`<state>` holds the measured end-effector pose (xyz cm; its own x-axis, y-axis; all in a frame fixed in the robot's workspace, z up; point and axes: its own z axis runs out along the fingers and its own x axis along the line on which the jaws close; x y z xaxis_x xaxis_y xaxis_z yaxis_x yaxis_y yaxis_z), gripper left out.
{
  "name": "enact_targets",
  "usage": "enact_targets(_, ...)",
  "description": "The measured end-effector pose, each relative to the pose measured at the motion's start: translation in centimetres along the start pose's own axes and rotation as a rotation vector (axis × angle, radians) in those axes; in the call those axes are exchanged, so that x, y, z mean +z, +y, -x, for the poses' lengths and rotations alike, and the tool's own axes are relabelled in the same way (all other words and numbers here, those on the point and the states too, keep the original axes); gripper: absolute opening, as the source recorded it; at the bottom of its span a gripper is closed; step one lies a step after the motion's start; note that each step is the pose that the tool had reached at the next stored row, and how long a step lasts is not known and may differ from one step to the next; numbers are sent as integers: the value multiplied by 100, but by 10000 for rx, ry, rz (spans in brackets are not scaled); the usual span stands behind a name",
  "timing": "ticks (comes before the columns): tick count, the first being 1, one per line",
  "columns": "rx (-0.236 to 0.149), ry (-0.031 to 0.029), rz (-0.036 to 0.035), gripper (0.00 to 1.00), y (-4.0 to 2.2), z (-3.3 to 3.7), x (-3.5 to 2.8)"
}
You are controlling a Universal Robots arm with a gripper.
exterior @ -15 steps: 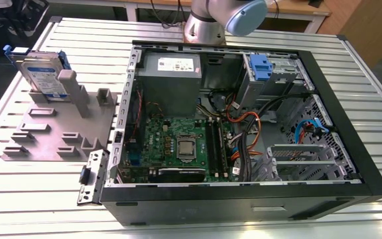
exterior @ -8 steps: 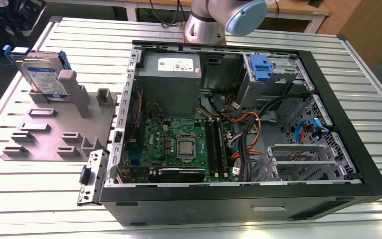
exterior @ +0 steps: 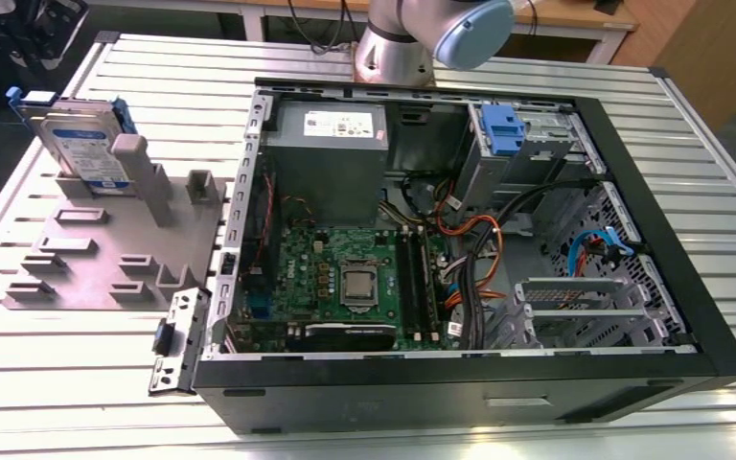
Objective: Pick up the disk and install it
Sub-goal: 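Reach for the disk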
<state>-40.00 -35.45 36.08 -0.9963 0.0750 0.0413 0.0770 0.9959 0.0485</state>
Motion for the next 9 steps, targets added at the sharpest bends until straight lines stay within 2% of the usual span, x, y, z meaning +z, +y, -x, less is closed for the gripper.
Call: enact_targets(9, -1, -1, 0, 11, -6, -84, 4)
